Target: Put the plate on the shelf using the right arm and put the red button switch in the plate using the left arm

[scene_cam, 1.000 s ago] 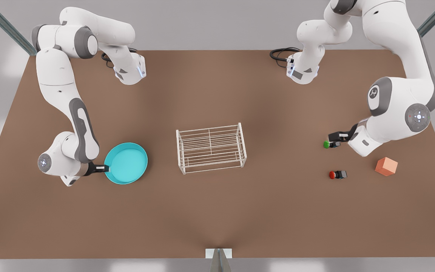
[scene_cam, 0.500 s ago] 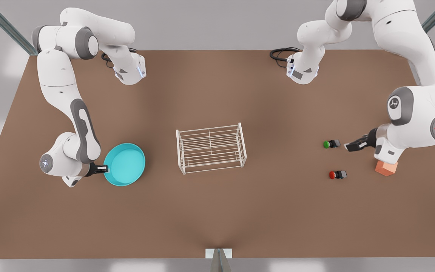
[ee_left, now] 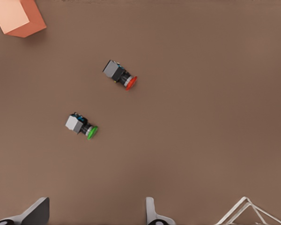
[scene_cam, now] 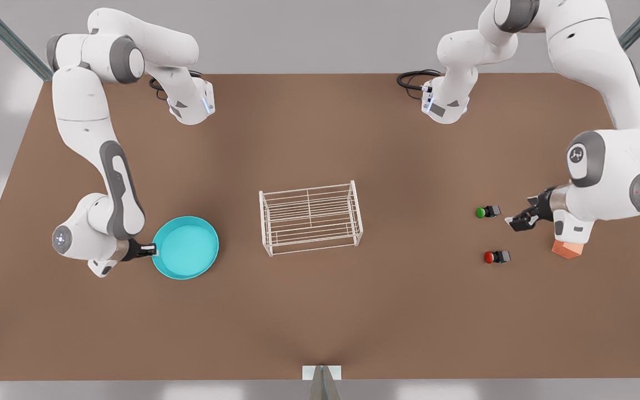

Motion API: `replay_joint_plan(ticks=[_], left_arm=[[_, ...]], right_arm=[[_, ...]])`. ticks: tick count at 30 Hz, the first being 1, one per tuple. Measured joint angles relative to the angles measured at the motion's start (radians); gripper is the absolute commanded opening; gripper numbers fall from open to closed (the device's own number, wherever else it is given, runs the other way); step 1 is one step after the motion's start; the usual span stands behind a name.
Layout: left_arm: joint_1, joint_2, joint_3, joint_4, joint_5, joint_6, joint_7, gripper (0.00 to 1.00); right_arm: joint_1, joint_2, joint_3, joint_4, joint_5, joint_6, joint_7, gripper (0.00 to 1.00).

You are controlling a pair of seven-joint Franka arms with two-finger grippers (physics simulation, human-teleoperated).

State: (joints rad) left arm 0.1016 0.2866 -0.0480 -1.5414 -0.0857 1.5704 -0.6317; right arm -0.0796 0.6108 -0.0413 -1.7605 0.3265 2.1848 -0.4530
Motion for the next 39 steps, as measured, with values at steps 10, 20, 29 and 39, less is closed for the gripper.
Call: replay_joint_plan(ticks=[10, 20, 29, 39], left_arm=[[-0.095, 0.152, 0.008, -0.032, 0.168, 0.280, -0.349, 1.00], [-0.065, 0.277, 0.032, -0.128, 0.240, 0.549, -0.664, 1.00], [-0.059, 0.273, 0.065, -0.298, 0.246, 0.778, -0.853, 1.00], [-0.016, 0.361, 0.092, -0.330, 0.324, 0.985, -0.981, 1.00]], right_arm=[[-0.005, -0.065, 0.004, 0.006, 0.010, -0.072, -0.011, 0.15], [-0.021, -0.114, 0.003, 0.032, 0.088, -0.249, -0.017, 0.15], [-0.018, -0.183, 0.081, 0.063, 0.184, -0.395, -0.010, 0.15], [0.071, -0.234, 0.162, 0.103, 0.224, -0.465, 0.031, 0.15]])
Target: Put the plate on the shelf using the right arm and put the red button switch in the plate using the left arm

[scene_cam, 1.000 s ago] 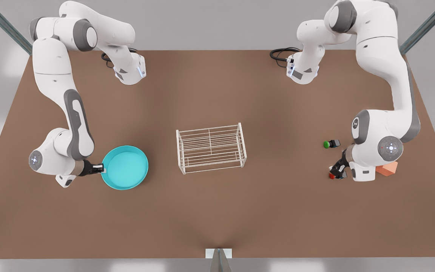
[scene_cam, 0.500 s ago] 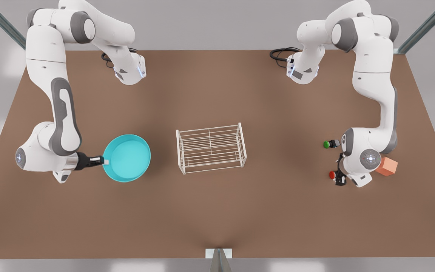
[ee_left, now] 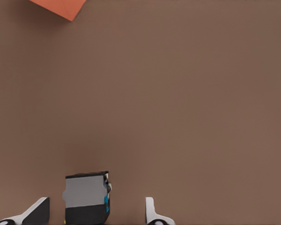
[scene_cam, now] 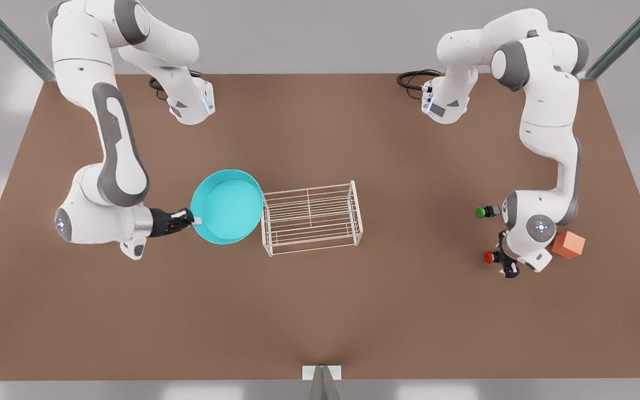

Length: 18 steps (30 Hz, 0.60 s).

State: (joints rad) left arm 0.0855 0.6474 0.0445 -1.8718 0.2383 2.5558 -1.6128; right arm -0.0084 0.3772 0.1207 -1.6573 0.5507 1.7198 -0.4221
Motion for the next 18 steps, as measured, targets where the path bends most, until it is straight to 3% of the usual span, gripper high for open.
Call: replay_joint_plan(ticks=[15, 16, 17, 18], left_arm=[[0.000, -0.010, 0.037, -0.057, 0.081, 0.104, -0.100, 0.96], [0.000, -0.011, 0.037, -0.061, 0.084, 0.104, -0.104, 0.88], [-0.001, -0.011, 0.037, -0.064, 0.089, 0.105, -0.107, 0.69], [-0.001, -0.011, 0.037, -0.065, 0.093, 0.104, -0.111, 0.60]], right_arm=[[0.298, 0.029, 0.005, 0.022, -0.001, 0.035, 0.148, 0.16], [0.307, 0.035, 0.004, 0.022, 0.000, 0.050, 0.157, 0.16], [0.313, 0.040, 0.004, 0.023, 0.001, 0.067, 0.166, 0.16], [0.318, 0.047, 0.004, 0.023, 0.002, 0.084, 0.175, 0.16]])
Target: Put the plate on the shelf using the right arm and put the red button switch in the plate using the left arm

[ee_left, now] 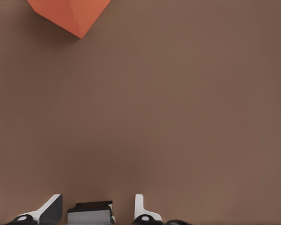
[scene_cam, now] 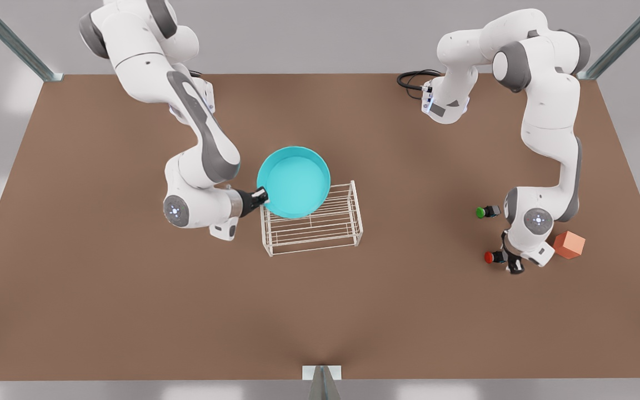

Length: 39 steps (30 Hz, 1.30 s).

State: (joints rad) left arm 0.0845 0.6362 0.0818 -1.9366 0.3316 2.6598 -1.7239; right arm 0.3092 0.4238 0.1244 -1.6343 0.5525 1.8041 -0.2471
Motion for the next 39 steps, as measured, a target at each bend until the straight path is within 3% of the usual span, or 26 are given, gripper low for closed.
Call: replay_joint_plan(ticks=[2, 8, 14, 15, 16, 17, 21, 25, 27, 36, 38, 39], left_arm=[[0.000, -0.004, 0.001, -0.001, 0.005, -0.004, -0.007, 0.50], [-0.024, -0.094, -0.010, 0.010, 0.011, -0.107, -0.021, 0.50], [-0.031, -0.155, -0.175, 0.209, -0.053, -0.347, -0.035, 0.50], [-0.031, -0.165, -0.209, 0.249, -0.076, -0.398, -0.039, 0.50], [-0.030, -0.176, -0.251, 0.278, -0.094, -0.445, -0.046, 0.50], [-0.031, -0.189, -0.291, 0.294, -0.108, -0.485, -0.054, 0.50], [-0.031, -0.220, -0.458, 0.355, -0.161, -0.622, -0.104, 0.50], [-0.040, -0.227, -0.627, 0.369, -0.208, -0.691, -0.178, 0.50], [-0.087, -0.221, -0.653, 0.370, -0.229, -0.687, -0.220, 0.50], [-0.350, -0.108, -0.662, 0.435, -0.218, -0.428, -0.437, 0.51], [-0.391, -0.087, -0.659, 0.400, -0.164, -0.382, -0.475, 1.00], [-0.394, -0.084, -0.659, 0.388, -0.141, -0.371, -0.491, 1.00]], right_arm=[[0.019, 0.009, -0.001, 0.001, 0.002, 0.033, 0.018, 0.16], [0.055, 0.038, -0.001, 0.005, 0.005, 0.132, 0.064, 0.16], [0.055, 0.046, -0.001, -0.026, -0.006, 0.201, 0.092, 0.16], [0.055, 0.046, -0.002, -0.030, -0.008, 0.208, 0.095, 0.26], [0.055, 0.045, -0.002, -0.032, -0.011, 0.213, 0.099, 0.82], [0.054, 0.041, -0.003, -0.034, -0.013, 0.217, 0.103, 1.00], [0.051, -0.115, -0.042, 0.007, -0.016, 0.186, 0.120, 1.00], [0.050, -0.185, -0.293, 0.173, -0.126, 0.010, 0.119, 1.00], [-0.011, -0.161, -0.366, 0.185, -0.246, -0.049, 0.092, 1.00], [-0.033, -0.120, -0.408, 0.187, -0.456, -0.164, -0.001, 1.00], [-0.033, -0.114, -0.408, 0.187, -0.463, -0.173, -0.016, 1.00], [-0.033, -0.113, -0.408, 0.187, -0.465, -0.176, -0.024, 1.00]])
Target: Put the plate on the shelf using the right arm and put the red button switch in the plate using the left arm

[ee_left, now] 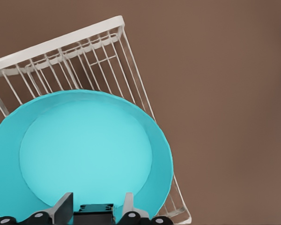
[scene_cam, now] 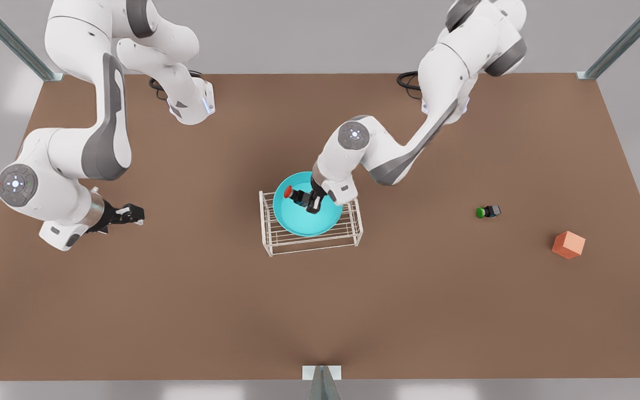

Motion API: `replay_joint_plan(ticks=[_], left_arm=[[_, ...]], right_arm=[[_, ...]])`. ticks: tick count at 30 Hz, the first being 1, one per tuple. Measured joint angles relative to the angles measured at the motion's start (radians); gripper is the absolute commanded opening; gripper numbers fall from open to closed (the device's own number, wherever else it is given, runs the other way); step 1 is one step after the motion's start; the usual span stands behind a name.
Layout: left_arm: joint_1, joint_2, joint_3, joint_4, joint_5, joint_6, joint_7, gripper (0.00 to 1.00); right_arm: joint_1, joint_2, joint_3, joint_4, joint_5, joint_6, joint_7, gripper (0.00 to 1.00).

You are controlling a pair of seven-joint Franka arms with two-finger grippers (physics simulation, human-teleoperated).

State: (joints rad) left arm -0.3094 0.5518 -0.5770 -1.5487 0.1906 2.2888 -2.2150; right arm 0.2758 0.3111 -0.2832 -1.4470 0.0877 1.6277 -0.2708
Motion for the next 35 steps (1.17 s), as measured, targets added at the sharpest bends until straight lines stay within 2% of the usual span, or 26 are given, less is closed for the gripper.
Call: replay_joint_plan(ticks=[3, 4, 7, 13, 14, 15, 16, 17, 18, 20, 35], left_arm=[[0.063, -0.010, -0.002, 0.014, 0.040, -0.010, -0.033, 1.00], [0.103, -0.017, -0.011, 0.069, 0.042, -0.055, -0.027, 1.00], [0.252, -0.047, -0.028, 0.275, 0.039, -0.303, 0.072, 1.00], [0.579, -0.085, -0.014, 0.329, 0.023, -0.719, 0.478, 1.00], [0.530, -0.097, 0.124, 0.332, 0.000, -0.761, 0.564, 1.00], [0.417, -0.121, 0.357, 0.331, -0.070, -0.799, 0.653, 1.00], [0.359, -0.151, 0.499, 0.308, -0.126, -0.825, 0.743, 1.00], [0.331, -0.265, 0.562, 0.136, -0.166, -0.806, 0.829, 1.00], [0.319, -0.345, 0.576, 0.013, -0.196, -0.777, 0.909, 1.00], [0.288, -0.366, 0.564, -0.026, -0.233, -0.741, 1.053, 1.00], [0.256, -0.312, 0.555, 0.002, -0.257, -0.607, 1.740, 1.00]], right_arm=[[0.000, 0.001, -0.001, 0.000, -0.003, -0.007, -0.020, 1.00], [0.000, 0.001, -0.002, 0.000, -0.004, -0.008, -0.025, 1.00], [-0.015, 0.001, -0.002, 0.001, -0.005, -0.012, -0.041, 1.00], [-0.021, 0.006, 0.000, 0.000, -0.004, -0.015, -0.066, 1.00], [-0.021, 0.006, 0.000, 0.000, -0.004, -0.015, -0.069, 1.00], [-0.021, 0.007, 0.000, 0.000, -0.004, -0.015, -0.072, 1.00], [-0.021, 0.007, 0.000, 0.000, -0.004, -0.015, -0.075, 1.00], [-0.021, 0.007, 0.000, 0.000, -0.004, -0.016, -0.078, 1.00], [-0.021, 0.007, 0.001, 0.000, -0.004, -0.016, -0.081, 1.00], [-0.021, 0.007, 0.001, 0.000, -0.004, -0.016, -0.086, 1.00], [-0.021, 0.037, 0.006, -0.001, -0.005, -0.011, -0.109, 1.00]])
